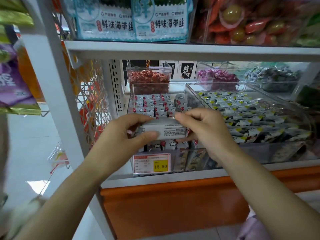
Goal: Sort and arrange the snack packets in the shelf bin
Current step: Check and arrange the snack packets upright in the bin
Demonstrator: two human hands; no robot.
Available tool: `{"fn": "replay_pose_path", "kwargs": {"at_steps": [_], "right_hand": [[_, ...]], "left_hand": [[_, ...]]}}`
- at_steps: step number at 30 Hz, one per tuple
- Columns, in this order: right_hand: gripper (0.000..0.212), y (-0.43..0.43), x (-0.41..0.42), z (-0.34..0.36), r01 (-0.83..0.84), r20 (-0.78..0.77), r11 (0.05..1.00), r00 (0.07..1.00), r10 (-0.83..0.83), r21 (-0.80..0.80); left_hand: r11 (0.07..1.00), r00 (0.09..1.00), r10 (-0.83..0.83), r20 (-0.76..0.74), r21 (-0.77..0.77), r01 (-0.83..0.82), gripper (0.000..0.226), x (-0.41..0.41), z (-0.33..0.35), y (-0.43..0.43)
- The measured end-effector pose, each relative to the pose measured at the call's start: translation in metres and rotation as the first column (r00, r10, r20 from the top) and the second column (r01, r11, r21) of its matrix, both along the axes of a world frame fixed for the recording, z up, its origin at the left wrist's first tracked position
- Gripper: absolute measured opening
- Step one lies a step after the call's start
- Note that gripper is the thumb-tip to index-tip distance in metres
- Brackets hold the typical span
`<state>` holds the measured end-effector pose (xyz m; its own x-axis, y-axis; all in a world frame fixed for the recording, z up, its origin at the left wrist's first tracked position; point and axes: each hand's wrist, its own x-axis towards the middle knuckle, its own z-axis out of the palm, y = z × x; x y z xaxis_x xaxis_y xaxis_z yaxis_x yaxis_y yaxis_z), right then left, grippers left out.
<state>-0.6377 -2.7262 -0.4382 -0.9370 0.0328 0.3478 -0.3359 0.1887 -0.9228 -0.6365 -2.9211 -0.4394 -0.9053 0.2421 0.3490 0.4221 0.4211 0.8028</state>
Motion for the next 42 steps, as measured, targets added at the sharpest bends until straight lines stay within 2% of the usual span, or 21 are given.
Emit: {"fn": "replay_pose_path", "kwargs": {"at_steps": [2,4,7,10,12,14,16,21,25,29,33,36,42], "right_hand": [[0.018,0.004,-0.001,0.002,-0.058,0.066,0.997,0.996,0.061,-0.054],[0.017,0.007,-0.002,0.002,-0.076,0.108,0.993,0.99,0.086,-0.096],[0.02,0.008,-0.004,0.0,-0.071,0.107,0.987,0.99,0.087,-0.141],[0.018,0.007,-0.004,0.0,-0.183,0.087,0.944,0.973,0.214,-0.274],[0.037,0.006,-0.004,-0.001,-0.264,0.069,0.934,0.955,0.287,-0.239],[0.05,0.004,-0.004,-0.003,-0.24,0.038,0.968,0.969,0.243,-0.08],[0.047,0.0,-0.003,-0.004,-0.184,-0.01,0.983,0.983,0.184,-0.002],[0.017,0.001,-0.008,-0.004,-0.044,-0.053,0.988,0.998,0.037,-0.147],[0.02,0.008,-0.023,0.005,0.176,-0.102,0.968,0.975,-0.196,-0.178],[0.017,0.013,-0.043,0.021,0.246,-0.141,0.948,0.951,-0.276,-0.202],[0.019,0.018,-0.069,0.027,0.227,-0.054,0.957,0.969,-0.24,-0.182],[0.02,0.022,-0.086,0.028,0.196,-0.005,0.96,0.98,-0.201,-0.2],[0.019,0.022,-0.108,0.026,0.194,-0.001,0.969,0.981,-0.196,-0.151]], "left_hand": [[1.0,1.0,0.006,-0.017,0.022,-0.005,0.041,0.0,0.0,0.0],[1.0,0.998,0.013,-0.057,0.015,-0.012,0.048,0.0,0.0,0.0],[0.997,0.987,0.052,-0.152,-0.053,-0.061,0.059,0.0,-0.002,0.003],[0.99,0.97,0.13,-0.205,-0.035,-0.14,0.053,-0.003,-0.006,0.002],[0.98,0.956,0.186,-0.227,-0.022,-0.196,0.046,-0.006,-0.008,0.001],[0.972,0.944,0.222,-0.246,-0.018,-0.233,0.042,-0.007,-0.009,0.0],[0.966,0.936,0.243,-0.255,-0.026,-0.257,0.043,-0.007,-0.01,0.002],[0.979,0.947,0.192,-0.257,-0.018,-0.204,0.064,-0.002,-0.007,0.006],[0.946,0.945,0.111,-0.308,-0.259,-0.195,0.065,-0.008,-0.008,0.02],[0.837,0.989,0.078,-0.127,-0.53,-0.134,0.068,-0.049,-0.002,0.048],[0.713,0.986,0.163,-0.039,-0.686,-0.145,0.061,-0.106,0.003,0.068],[0.642,0.976,0.216,-0.014,-0.751,-0.153,0.065,-0.138,-0.007,0.069],[0.632,0.928,0.36,0.093,-0.756,-0.169,0.082,-0.17,-0.011,0.07]]}}
